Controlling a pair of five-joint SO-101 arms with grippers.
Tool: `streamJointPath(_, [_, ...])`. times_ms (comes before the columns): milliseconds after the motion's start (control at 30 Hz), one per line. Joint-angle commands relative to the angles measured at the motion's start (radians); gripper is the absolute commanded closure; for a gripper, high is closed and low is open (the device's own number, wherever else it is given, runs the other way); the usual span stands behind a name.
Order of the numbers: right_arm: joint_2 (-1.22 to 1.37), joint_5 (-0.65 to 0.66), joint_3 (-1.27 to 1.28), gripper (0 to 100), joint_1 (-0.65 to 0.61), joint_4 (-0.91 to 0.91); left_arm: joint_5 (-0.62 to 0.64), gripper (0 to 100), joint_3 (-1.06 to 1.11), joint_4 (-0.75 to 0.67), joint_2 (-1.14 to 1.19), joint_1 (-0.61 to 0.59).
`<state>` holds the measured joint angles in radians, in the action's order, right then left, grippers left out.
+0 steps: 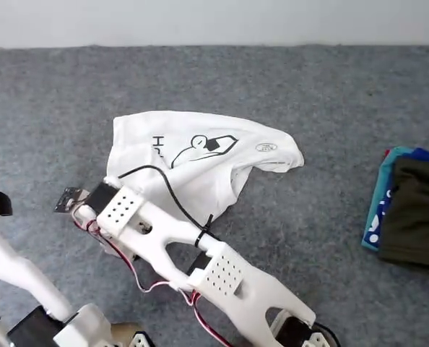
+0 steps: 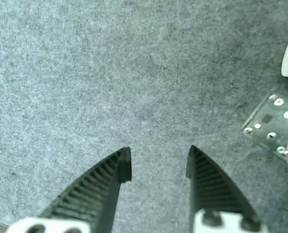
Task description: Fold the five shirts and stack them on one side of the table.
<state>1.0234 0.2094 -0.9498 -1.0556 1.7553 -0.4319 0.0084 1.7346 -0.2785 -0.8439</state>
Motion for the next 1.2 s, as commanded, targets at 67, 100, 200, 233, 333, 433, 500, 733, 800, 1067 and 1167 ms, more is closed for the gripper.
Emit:
streamJointPath(67, [-0.008,0.051,-0.02,98.0,0.064,0.042,-0.012,80,0.012,0.011,-0.029,0.002])
streamJointPath(100, [-0.01,0.057,-0.018,98.7,0.085,0.042,-0.012,80,0.024,0.002,-0.029,0.002])
streamJointPath(200, [-0.058,0.061,-0.002,98.8,0.15,0.044,-0.012,80,0.048,-0.006,-0.035,0.002])
streamJointPath(233, [-0.087,0.066,0.015,98.8,0.168,0.044,-0.012,80,0.05,-0.005,-0.037,0.002])
streamJointPath(333, [-0.213,0.11,0.124,98.8,0.216,0.044,-0.012,80,0.05,-0.005,-0.037,0.003])
streamJointPath(433, [-0.377,0.132,0.287,98.8,0.268,0.044,-0.012,80,0.05,-0.005,-0.037,0.026])
streamJointPath(500, [-0.501,0.15,0.402,98.8,0.306,0.044,-0.012,80,0.05,-0.005,-0.037,0.049])
streamJointPath(733, [-0.958,0.235,0.766,98.8,0.478,0.042,-0.009,80,0.05,-0.005,-0.037,0.201])
streamJointPath(800, [-1.084,0.265,0.856,98.8,0.545,0.042,-0.009,80,0.05,-0.005,-0.037,0.255])
streamJointPath(1067, [-1.538,0.453,1.074,98.8,0.812,0.041,-0.009,80,0.05,-0.005,-0.029,0.443])
streamJointPath(1167, [-1.666,0.52,1.109,98.8,0.911,0.041,-0.009,80,0.05,-0.005,-0.028,0.503])
